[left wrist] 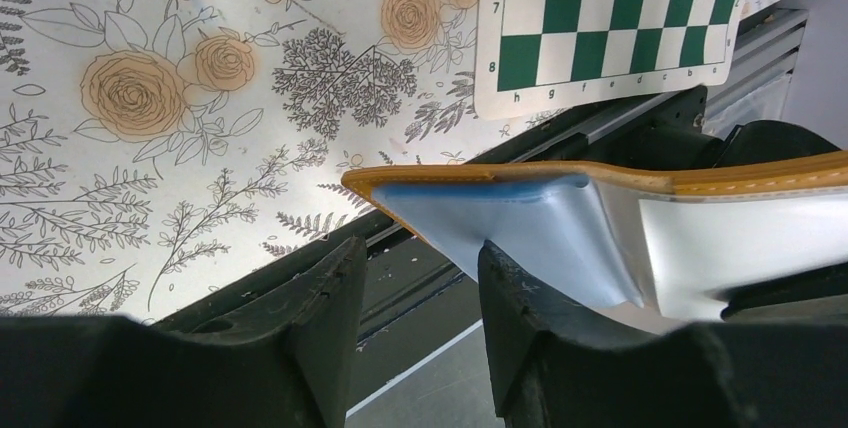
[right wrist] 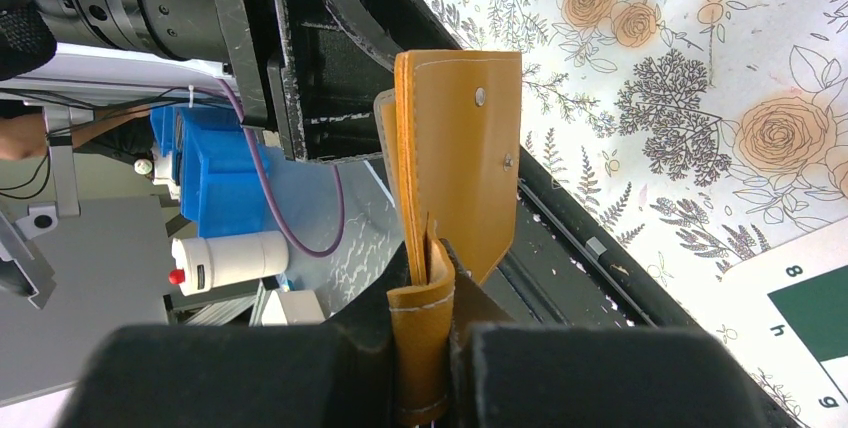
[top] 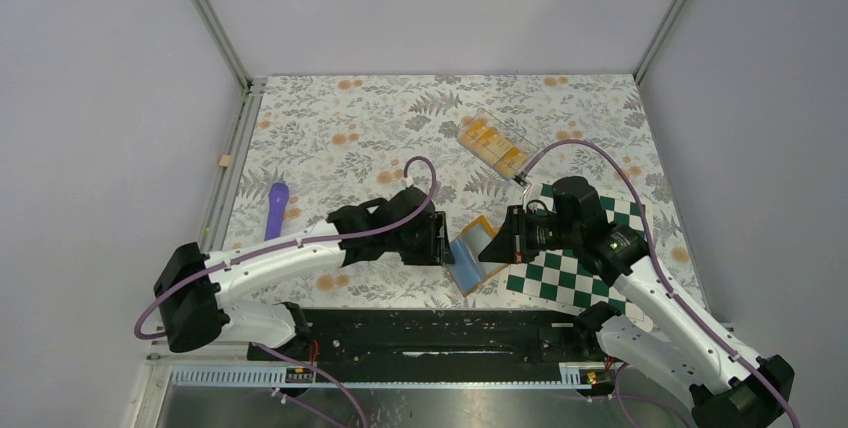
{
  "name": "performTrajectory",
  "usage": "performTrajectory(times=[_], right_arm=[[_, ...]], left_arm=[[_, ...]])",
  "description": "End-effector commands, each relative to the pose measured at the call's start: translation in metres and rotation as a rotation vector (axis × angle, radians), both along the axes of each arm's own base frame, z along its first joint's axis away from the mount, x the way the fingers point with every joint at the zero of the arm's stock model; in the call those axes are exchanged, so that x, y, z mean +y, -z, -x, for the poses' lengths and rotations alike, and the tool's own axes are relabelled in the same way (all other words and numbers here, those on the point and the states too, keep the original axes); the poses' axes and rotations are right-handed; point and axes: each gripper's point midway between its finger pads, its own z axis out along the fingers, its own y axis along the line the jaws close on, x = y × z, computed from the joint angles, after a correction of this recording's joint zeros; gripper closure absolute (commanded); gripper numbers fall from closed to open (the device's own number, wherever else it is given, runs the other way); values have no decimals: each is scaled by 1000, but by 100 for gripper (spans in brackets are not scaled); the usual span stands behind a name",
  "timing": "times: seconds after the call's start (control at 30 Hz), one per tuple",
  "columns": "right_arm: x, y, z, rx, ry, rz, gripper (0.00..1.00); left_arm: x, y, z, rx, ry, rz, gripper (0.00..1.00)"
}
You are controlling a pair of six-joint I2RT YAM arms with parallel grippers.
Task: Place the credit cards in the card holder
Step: Turn over the card slot in the card holder.
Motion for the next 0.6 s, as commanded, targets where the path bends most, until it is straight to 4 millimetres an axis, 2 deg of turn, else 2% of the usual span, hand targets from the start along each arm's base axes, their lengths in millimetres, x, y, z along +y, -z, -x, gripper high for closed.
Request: performTrajectory(times=[0.0,0.1,0.23,0.33,0.4,0.57], right_arm=[[3,-11,-2,-41,-15,-22,100],[3,-9,-2,-39,-15,-15,100],[1,-3,-2,-35,-10,-1,100],[1,-2,-2,-30,-10,1,100],[1,-2,-2,-31,-8,2,100],[1,-2,-1,-32,-12,3,100]], left_arm=[[-6,-10,-5,-24,-13,16,55],[-13,-19,-3,-28,6,70,54],[-26,-47,-1,-55,24,208,51],[-27,-60,-2,-70,15,244,51],[-26,-60,-4,-72,4,233,51],[-27,-42,-7,-44,-15,163,54]])
